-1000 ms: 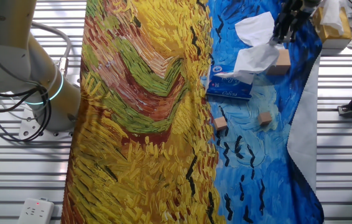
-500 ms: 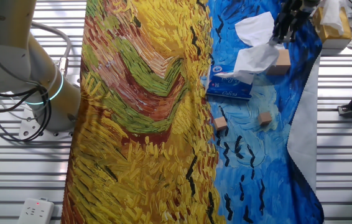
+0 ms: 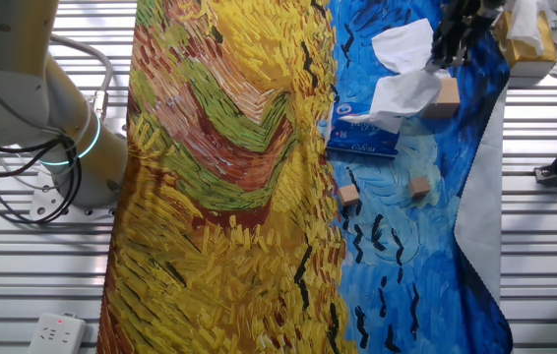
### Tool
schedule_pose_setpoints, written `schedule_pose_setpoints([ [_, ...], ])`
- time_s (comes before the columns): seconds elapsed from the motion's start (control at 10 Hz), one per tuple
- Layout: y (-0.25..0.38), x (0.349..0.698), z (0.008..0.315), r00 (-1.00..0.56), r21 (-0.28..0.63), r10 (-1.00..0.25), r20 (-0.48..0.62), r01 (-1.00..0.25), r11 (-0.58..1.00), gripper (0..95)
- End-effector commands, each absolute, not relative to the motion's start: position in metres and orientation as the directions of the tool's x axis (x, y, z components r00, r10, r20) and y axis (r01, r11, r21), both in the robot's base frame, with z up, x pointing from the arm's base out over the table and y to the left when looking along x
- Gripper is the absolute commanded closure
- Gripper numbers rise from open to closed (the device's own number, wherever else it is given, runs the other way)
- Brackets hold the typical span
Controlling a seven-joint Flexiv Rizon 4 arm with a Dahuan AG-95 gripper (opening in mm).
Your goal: Pull out a napkin
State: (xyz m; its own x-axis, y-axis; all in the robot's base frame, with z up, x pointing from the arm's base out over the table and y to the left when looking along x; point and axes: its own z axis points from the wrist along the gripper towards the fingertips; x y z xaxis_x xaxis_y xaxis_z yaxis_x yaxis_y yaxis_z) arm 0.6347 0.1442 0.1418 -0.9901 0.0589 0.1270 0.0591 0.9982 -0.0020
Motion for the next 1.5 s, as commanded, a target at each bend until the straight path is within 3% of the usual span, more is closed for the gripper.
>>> schedule_pose_setpoints([
  [0.1,0.144,0.634,0.142,-0.991,0.011,-0.007,0.135,-0.006,1.0,95.0],
  [0.6,0.144,0.634,0.142,-0.99,0.014,-0.018,0.137,-0.016,1.0,95.0],
  [0.9,0.144,0.634,0.142,-0.987,0.053,0.074,0.14,0.082,0.995,95.0],
  [1.5,0.154,0.639,0.138,-0.988,0.065,0.09,0.13,0.099,0.993,95.0],
])
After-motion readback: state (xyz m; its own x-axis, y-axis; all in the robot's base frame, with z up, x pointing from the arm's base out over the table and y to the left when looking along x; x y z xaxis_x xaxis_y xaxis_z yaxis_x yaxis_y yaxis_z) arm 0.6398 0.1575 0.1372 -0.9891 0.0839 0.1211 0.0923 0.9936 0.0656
